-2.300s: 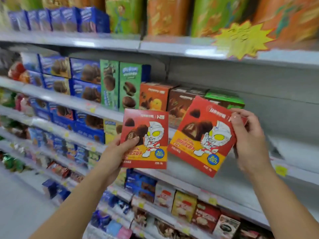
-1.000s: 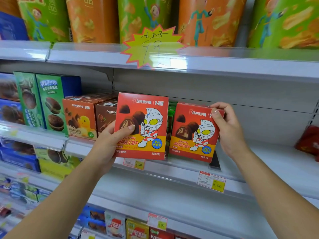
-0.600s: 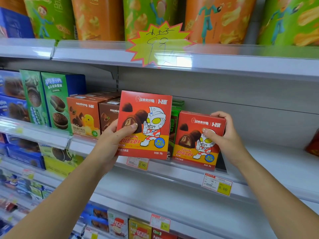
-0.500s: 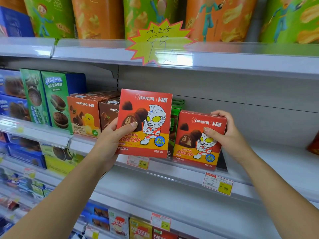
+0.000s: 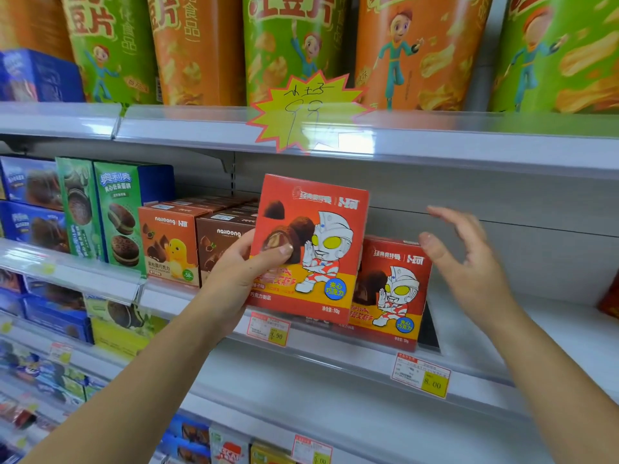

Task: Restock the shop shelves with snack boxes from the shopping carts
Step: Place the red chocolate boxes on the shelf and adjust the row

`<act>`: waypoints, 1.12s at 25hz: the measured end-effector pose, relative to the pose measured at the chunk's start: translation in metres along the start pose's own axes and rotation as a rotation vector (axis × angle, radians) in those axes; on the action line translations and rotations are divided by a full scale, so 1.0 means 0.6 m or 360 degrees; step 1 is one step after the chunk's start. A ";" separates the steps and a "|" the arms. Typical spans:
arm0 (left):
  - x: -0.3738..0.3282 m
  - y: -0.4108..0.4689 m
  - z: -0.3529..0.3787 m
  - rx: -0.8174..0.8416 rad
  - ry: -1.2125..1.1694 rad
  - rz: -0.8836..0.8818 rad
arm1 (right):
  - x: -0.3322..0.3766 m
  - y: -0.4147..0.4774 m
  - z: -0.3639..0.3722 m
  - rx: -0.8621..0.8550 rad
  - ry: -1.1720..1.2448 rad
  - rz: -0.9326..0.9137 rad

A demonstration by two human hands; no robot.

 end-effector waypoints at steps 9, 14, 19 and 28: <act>-0.047 -0.022 0.185 0.0354 0.0741 0.0430 | 0.027 -0.019 -0.074 0.0124 0.0536 0.0327; -0.082 0.004 0.205 -0.0045 0.1968 0.1136 | -0.087 -0.024 -0.205 -0.0242 0.0320 0.0578; -0.033 0.053 0.190 0.0148 0.2284 0.0890 | -0.120 0.038 -0.204 -0.0666 0.0122 0.0296; -0.043 0.055 0.179 0.0095 0.2131 0.0899 | -0.115 0.123 0.020 -0.0033 0.1126 0.0322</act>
Point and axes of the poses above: each hand's wrist, its own y-axis towards the middle knuckle, its own z-axis out of the palm, x = y × z, the point moved 8 cm from there along y, towards the middle knuckle, and after that the axes turned 8 degrees about -z, right-handed, at the moved point
